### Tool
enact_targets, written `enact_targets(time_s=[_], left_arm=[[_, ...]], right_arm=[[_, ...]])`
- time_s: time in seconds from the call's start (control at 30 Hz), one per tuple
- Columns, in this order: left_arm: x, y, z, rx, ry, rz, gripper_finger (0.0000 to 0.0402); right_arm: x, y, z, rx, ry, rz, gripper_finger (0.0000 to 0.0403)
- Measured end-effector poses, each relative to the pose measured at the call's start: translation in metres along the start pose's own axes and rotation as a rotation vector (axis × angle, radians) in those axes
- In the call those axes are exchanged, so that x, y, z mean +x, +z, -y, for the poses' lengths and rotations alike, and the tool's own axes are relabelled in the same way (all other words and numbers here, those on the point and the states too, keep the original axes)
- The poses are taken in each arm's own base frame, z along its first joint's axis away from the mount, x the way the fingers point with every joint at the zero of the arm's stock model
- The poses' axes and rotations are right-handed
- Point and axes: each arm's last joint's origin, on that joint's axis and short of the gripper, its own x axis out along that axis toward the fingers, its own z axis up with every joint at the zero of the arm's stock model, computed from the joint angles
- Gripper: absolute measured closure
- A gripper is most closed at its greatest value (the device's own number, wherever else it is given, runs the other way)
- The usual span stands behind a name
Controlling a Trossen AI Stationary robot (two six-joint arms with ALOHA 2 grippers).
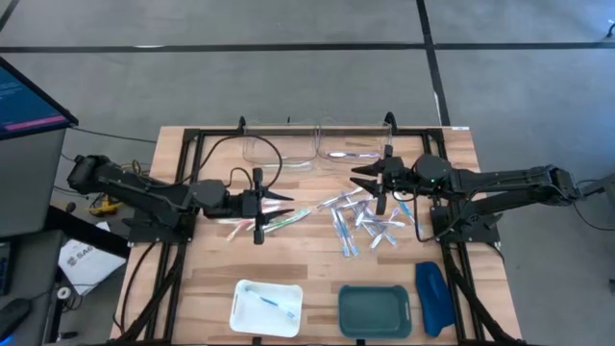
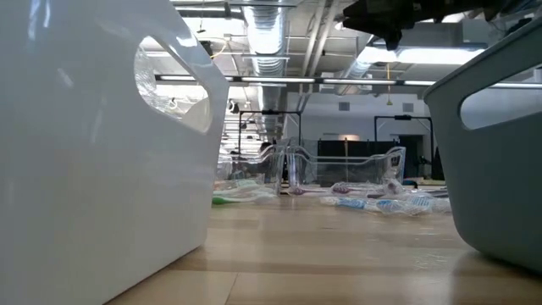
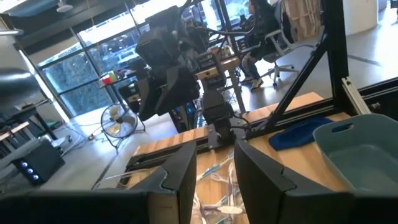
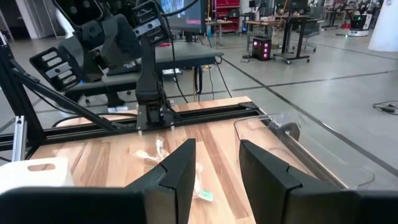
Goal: Pick & Place Toothbrushes
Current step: Put the orange toothbrush into the green bin
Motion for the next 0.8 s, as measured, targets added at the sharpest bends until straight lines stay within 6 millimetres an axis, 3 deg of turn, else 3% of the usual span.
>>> enact_targets(time_s=[0.3,0.53,0.67,0.8], left_arm=[[0.004,-0.008,-0.016,0.008,0.067,-0.048,0.0298],[0.003,-0.044,-0.040,0.056,0.175,-0.369,0.0298],[-0.002,-0.063,-0.050,-0.017,0.175,-0.539,0.0298],[-0.008,-0.068,-0.053,-0.159,0.088,-0.657,0.0298]], right_arm=[[0.000,0.005,0.000,-0.038,-0.001,0.053,0.0285],[0.007,0.014,0.008,-0.128,-0.049,0.168,0.0285],[0.021,0.008,0.017,-0.131,-0.093,0.161,0.0285],[0.036,-0.002,0.026,-0.068,-0.119,0.103,0.0285]])
